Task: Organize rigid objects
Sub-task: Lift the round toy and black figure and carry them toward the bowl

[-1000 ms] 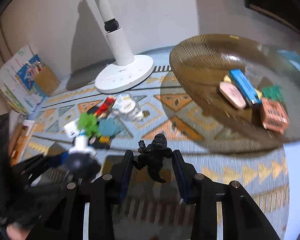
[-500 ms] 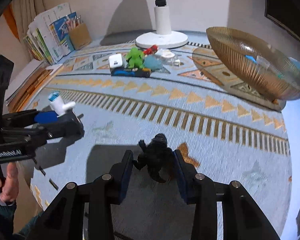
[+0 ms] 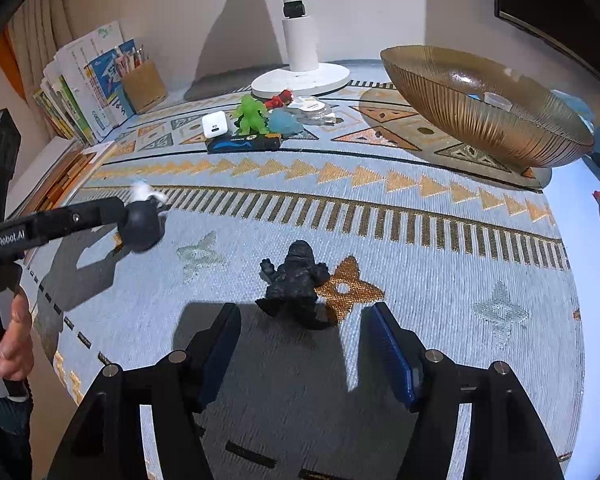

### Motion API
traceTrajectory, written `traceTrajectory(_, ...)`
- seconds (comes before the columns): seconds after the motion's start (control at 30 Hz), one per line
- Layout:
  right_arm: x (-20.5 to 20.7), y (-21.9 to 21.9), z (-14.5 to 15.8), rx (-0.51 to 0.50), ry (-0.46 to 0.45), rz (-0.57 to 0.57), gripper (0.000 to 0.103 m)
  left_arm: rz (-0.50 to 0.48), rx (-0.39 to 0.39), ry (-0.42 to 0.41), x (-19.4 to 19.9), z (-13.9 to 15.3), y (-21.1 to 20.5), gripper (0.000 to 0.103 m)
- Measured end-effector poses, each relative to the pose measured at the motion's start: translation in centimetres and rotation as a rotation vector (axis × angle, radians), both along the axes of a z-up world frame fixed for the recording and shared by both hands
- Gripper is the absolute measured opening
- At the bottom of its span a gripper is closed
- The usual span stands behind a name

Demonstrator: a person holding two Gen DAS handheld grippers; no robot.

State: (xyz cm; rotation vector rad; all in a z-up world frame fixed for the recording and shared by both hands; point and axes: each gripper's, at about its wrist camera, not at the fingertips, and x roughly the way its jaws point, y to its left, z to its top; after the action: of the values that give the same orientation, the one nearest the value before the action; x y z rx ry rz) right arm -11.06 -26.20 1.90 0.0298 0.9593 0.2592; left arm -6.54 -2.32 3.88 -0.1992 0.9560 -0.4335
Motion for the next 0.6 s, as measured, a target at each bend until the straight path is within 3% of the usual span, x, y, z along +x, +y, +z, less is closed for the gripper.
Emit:
traceTrajectory(0.13, 0.1, -0.2, 0.0, 0.017, 0.003, -0.007, 0.065, -0.033, 0.038, 0.016, 0.2, -0.6, -2.2, 0.066)
traceTrajectory(0.27, 0.0, -0.4, 0.0, 0.061, 0.001, -0.049, 0.069, 0.017, 0.135, 0.01, 1.3, -1.4, -4.0, 0.069)
traceTrajectory(0.37, -0.1, -0.2, 0.0, 0.067, -0.01, -0.114, 0.069, 0.045, 0.161, 0.01, 1.9, -1.9, -4.5, 0.068)
traceTrajectory(0.47, 0.0, 0.5, 0.0, 0.022, -0.024, -0.152, 0.067, 0.069, 0.199, -0.014, 2.0, -2.0, -4.6, 0.053)
traceTrajectory(0.53, 0.2, 1.6, -0.1, -0.05, -0.039, -0.144, 0.057, 0.065, 0.176, -0.019, 1.9, -1.9, -4.4, 0.053)
traceTrajectory(0.57, 0.2, 2.0, 0.0, -0.078, -0.049, -0.137, 0.042, 0.062, 0.156, -0.025, 1.6, -1.8, -4.3, 0.053)
traceTrajectory(0.6, 0.2, 2.3, -0.1, -0.085, -0.054, -0.123, 0.036, 0.056, 0.143, -0.038, 1.4, -1.5, -4.3, 0.053)
